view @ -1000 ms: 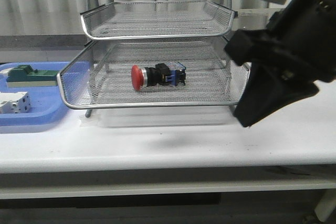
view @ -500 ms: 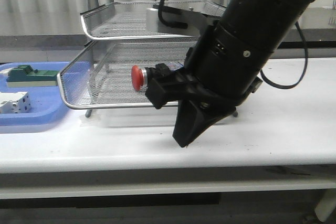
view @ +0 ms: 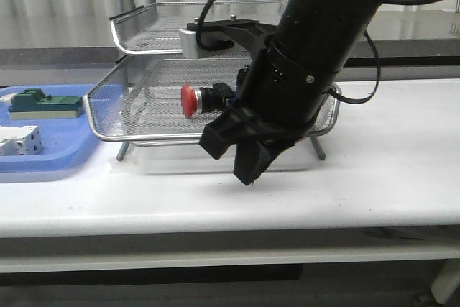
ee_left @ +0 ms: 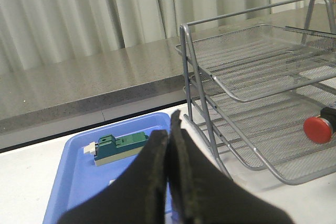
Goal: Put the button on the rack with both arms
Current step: 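Push the middle mesh tray back into the rack with the right gripper, then withdraw the right gripper from the rack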
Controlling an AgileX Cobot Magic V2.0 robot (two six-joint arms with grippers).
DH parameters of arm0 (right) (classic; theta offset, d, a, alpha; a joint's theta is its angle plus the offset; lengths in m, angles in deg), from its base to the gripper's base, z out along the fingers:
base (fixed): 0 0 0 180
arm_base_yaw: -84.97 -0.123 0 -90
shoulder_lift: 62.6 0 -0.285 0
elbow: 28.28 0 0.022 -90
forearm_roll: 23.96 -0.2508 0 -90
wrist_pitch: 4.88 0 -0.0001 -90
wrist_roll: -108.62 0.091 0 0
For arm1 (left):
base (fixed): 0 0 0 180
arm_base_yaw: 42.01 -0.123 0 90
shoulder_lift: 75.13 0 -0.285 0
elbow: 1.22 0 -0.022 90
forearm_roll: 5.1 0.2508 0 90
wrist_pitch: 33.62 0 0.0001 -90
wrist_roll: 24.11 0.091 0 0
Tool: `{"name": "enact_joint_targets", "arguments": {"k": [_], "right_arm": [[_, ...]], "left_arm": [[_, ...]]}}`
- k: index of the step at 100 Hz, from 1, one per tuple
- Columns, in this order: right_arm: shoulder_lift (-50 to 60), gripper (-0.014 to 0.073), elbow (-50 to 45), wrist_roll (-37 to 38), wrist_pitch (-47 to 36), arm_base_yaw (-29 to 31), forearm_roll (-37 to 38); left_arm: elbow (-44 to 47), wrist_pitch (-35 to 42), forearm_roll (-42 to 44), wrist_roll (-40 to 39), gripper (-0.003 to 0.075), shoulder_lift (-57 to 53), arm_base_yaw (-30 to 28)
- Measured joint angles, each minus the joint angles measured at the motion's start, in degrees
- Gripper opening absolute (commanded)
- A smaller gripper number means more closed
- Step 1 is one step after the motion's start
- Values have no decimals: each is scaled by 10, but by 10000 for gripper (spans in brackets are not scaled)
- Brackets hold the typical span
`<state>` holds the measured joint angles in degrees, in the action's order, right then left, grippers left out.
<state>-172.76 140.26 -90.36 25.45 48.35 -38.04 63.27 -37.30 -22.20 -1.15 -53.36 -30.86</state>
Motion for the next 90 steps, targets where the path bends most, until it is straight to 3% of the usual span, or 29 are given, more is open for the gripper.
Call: {"name": "enact_joint_targets", "arguments": {"k": [46, 90], "right_arm": [[-62, -56, 99, 0, -17, 67, 51], [-65, -56, 112, 16, 17, 91, 59]], "left_arm": [[0, 0, 0, 0, -20, 0, 0], [0, 0, 0, 0, -20, 0, 0]]}}
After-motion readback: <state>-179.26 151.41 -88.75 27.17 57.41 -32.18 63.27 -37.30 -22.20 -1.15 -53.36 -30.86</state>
